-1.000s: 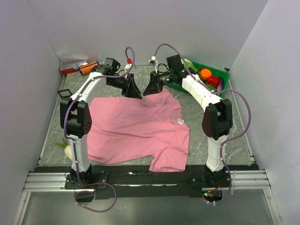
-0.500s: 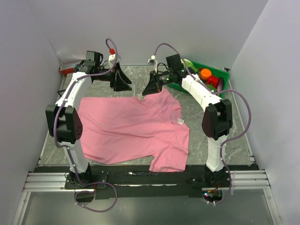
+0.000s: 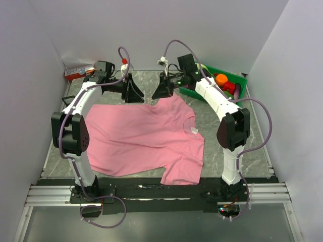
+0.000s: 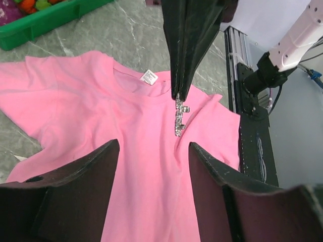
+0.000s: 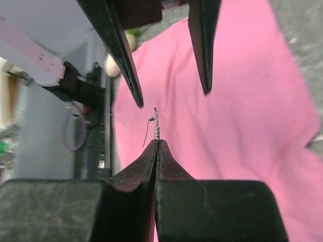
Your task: Remove the brooch from the garment
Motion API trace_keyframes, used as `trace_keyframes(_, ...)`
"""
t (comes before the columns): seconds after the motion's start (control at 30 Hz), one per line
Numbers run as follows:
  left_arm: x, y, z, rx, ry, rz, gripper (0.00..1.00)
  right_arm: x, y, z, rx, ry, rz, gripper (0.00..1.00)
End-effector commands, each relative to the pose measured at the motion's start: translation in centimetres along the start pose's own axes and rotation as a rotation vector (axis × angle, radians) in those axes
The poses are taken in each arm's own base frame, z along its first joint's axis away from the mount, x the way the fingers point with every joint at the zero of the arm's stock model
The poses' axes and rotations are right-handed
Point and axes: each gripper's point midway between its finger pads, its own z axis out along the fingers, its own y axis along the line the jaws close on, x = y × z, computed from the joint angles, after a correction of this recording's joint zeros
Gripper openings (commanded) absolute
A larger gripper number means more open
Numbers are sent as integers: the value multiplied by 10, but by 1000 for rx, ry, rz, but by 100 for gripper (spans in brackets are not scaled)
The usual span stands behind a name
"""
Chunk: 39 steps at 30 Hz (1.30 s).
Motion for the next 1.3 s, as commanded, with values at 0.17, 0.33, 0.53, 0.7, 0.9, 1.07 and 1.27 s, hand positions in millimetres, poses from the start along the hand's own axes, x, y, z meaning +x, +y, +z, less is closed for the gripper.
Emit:
trace_keyframes(0.17, 4, -17, -4, 7, 39, 119, 63, -19, 35, 0, 238, 97, -641, 0)
trace_keyframes(0.33, 7, -11, -5, -34, 57, 151, 63, -15, 47, -2, 307, 97, -831, 0)
trace_keyframes(0.53, 7, -19, -5, -16, 69, 205, 64, -11, 43, 0, 316, 124, -820, 0)
trace_keyframes(0.7, 14, -36, -1, 11, 117, 330, 64, -6, 43, 1, 307, 140, -793, 0)
trace_keyframes(0.9, 13, -52, 0, 39, 114, 408, 66, -2, 39, 4, 300, 160, -756, 0)
trace_keyframes(1.07, 11, -52, 4, 61, 105, 409, 62, -2, 39, 6, 292, 163, -731, 0)
trace_keyframes(1.27, 13, -49, 9, 90, 115, 390, 55, 0, 39, 9, 267, 159, -681, 0)
